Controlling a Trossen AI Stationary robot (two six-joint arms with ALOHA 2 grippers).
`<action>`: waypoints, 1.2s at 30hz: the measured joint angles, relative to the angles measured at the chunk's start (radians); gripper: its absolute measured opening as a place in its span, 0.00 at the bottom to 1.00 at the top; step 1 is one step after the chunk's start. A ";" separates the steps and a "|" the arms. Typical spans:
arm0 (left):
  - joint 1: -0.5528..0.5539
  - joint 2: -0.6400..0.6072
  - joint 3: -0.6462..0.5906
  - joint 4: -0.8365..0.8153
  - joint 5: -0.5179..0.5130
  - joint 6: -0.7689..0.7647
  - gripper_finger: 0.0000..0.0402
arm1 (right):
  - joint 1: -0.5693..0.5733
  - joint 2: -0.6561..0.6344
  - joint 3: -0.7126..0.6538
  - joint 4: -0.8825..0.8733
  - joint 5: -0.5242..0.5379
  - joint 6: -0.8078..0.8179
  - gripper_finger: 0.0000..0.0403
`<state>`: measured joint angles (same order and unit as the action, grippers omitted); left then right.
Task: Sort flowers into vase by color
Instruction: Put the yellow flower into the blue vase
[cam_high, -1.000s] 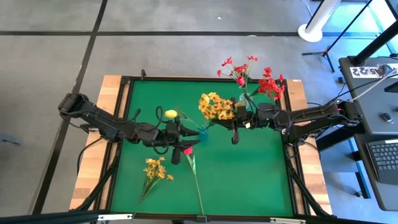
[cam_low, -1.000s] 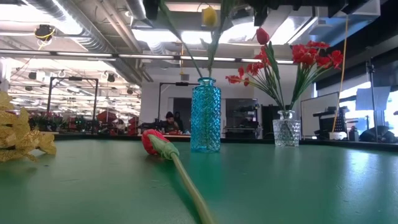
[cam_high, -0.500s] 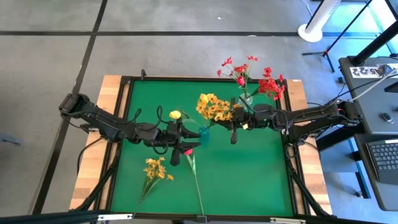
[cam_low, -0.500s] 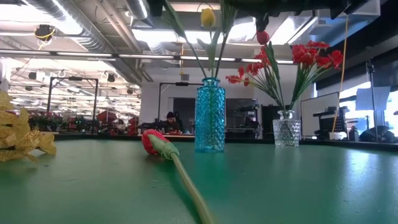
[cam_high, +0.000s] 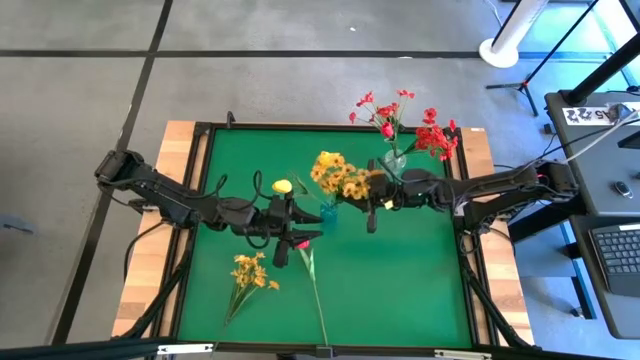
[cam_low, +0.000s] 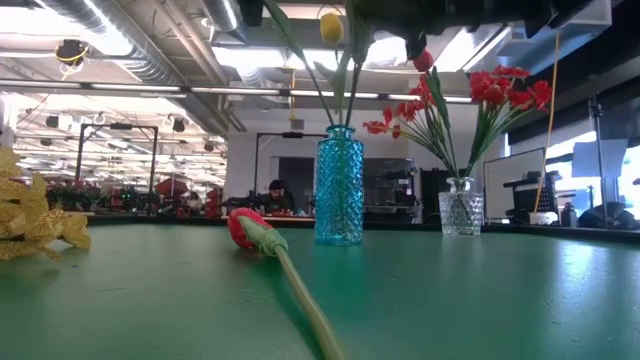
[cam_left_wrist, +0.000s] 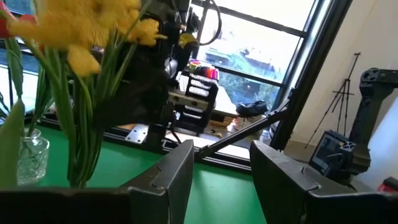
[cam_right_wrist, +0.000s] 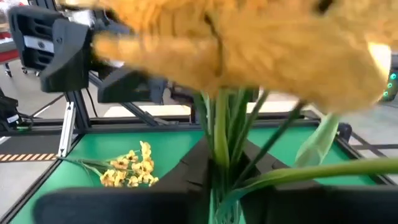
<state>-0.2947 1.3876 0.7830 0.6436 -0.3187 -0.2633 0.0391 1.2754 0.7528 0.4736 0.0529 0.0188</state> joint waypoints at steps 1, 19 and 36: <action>0.000 0.000 0.000 -0.001 0.000 0.000 0.38 | 0.000 0.006 0.000 0.000 -0.001 0.001 0.18; -0.001 0.000 0.000 -0.016 0.077 -0.040 0.38 | 0.000 0.020 0.000 0.000 -0.009 0.029 0.52; 0.000 0.000 0.000 -0.201 0.202 -0.068 0.38 | 0.000 0.020 0.000 -0.003 -0.009 0.029 0.53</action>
<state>-0.2947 1.3876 0.7830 0.4428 -0.1164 -0.3309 0.0391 1.2953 0.7525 0.4702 0.0441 0.0475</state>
